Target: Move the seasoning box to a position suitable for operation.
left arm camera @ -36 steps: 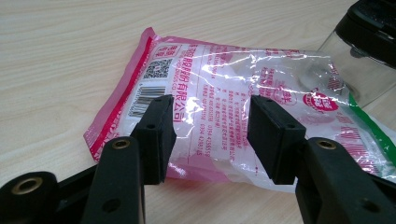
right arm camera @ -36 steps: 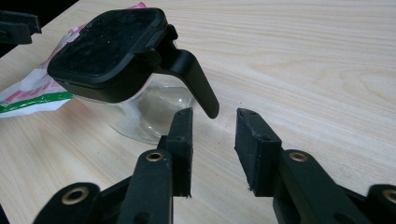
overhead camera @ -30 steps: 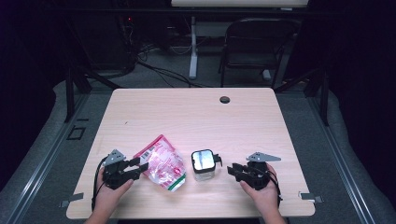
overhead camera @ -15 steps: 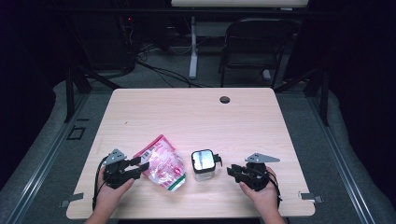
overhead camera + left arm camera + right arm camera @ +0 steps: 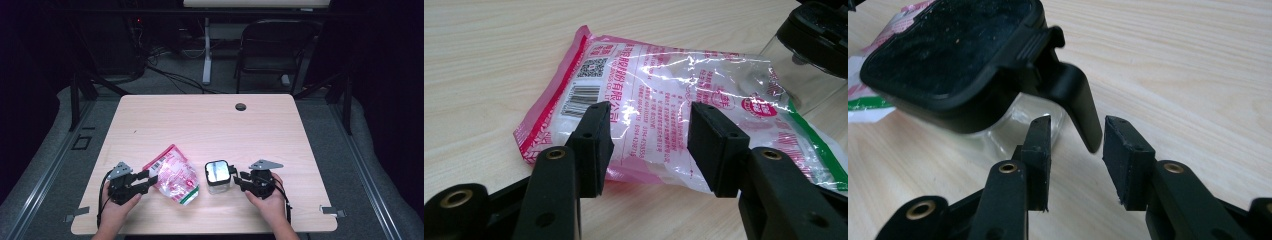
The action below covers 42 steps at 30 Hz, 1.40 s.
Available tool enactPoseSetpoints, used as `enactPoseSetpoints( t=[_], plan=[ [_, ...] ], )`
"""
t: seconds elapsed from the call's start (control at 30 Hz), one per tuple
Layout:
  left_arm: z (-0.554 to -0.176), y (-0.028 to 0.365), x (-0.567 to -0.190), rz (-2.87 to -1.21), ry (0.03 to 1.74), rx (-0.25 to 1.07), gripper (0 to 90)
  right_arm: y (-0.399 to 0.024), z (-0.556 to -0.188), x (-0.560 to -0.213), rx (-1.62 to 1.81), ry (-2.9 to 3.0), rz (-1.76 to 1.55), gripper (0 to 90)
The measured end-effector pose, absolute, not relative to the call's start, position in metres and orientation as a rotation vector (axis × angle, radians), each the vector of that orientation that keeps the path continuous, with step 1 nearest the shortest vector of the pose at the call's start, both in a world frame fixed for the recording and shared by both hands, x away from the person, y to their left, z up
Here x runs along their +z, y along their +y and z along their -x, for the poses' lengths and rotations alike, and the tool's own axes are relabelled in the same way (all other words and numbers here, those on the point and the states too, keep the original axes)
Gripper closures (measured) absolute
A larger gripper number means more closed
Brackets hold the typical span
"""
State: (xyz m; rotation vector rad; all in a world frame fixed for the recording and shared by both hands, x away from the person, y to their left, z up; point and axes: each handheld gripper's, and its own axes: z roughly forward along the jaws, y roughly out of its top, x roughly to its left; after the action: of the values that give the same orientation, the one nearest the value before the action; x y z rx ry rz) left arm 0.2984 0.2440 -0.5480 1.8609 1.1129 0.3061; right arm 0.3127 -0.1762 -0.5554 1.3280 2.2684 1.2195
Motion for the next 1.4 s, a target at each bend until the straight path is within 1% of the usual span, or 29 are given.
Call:
enactPoseSetpoints(
  t=[0.17, 0.2, 0.33, 0.37, 0.4, 0.53, 0.57, 0.6, 0.63, 0.73, 0.87, 0.93, 0.97, 1.4],
  plan=[
    [-0.296, 0.244, -0.547, -1.869, 1.107, 0.302, 52.5, -0.168, -0.32, -0.557, 1.21, 2.265, -1.321, 65.7],
    [-0.295, 0.244, -0.547, -1.864, 1.106, 0.307, 52.7, -0.166, -0.321, -0.556, 1.193, 2.258, -1.305, 69.1],
    [-0.293, 0.246, -0.546, -1.874, 1.1, 0.313, 52.8, -0.167, -0.322, -0.554, 1.189, 2.265, -1.293, 77.0],
    [-0.293, 0.246, -0.546, -1.874, 1.1, 0.313, 52.7, -0.167, -0.322, -0.554, 1.189, 2.265, -1.293, 77.0],
    [-0.293, 0.246, -0.546, -1.861, 1.103, 0.321, 52.7, -0.167, -0.323, -0.554, 1.191, 2.268, -1.297, 79.0],
    [-0.292, 0.246, -0.546, -1.859, 1.102, 0.323, 52.7, -0.166, -0.323, -0.555, 1.204, 2.261, -1.294, 79.1],
    [-0.292, 0.245, -0.546, -1.859, 1.102, 0.325, 52.8, -0.166, -0.324, -0.556, 1.201, 2.265, -1.301, 75.8],
    [-0.292, 0.246, -0.545, -1.874, 1.102, 0.319, 52.8, -0.166, -0.324, -0.556, 1.201, 2.265, -1.301, 75.8],
    [-0.292, 0.245, -0.546, -1.877, 1.1, 0.32, 52.7, -0.164, -0.325, -0.557, 1.184, 2.258, -1.29, 71.7],
    [-0.292, 0.243, -0.547, -1.87, 1.098, 0.324, 52.7, -0.161, -0.326, -0.559, 1.151, 2.255, -1.254, 69.3],
    [-0.292, 0.243, -0.547, -1.874, 1.098, 0.326, 52.7, -0.158, -0.328, -0.561, 1.14, 2.261, -1.246, 70.5],
    [-0.291, 0.243, -0.547, -1.873, 1.1, 0.326, 52.7, -0.155, -0.329, -0.562, 1.124, 2.264, -1.226, 73.0],
    [-0.291, 0.243, -0.547, -1.87, 1.101, 0.329, 52.7, -0.154, -0.328, -0.563, 1.095, 2.261, -1.204, 76.6],
    [-0.289, 0.241, -0.545, -1.87, 1.09, 0.329, 52.7, -0.153, -0.325, -0.562, 1.075, 2.256, -1.196, 78.6]
  ],
)
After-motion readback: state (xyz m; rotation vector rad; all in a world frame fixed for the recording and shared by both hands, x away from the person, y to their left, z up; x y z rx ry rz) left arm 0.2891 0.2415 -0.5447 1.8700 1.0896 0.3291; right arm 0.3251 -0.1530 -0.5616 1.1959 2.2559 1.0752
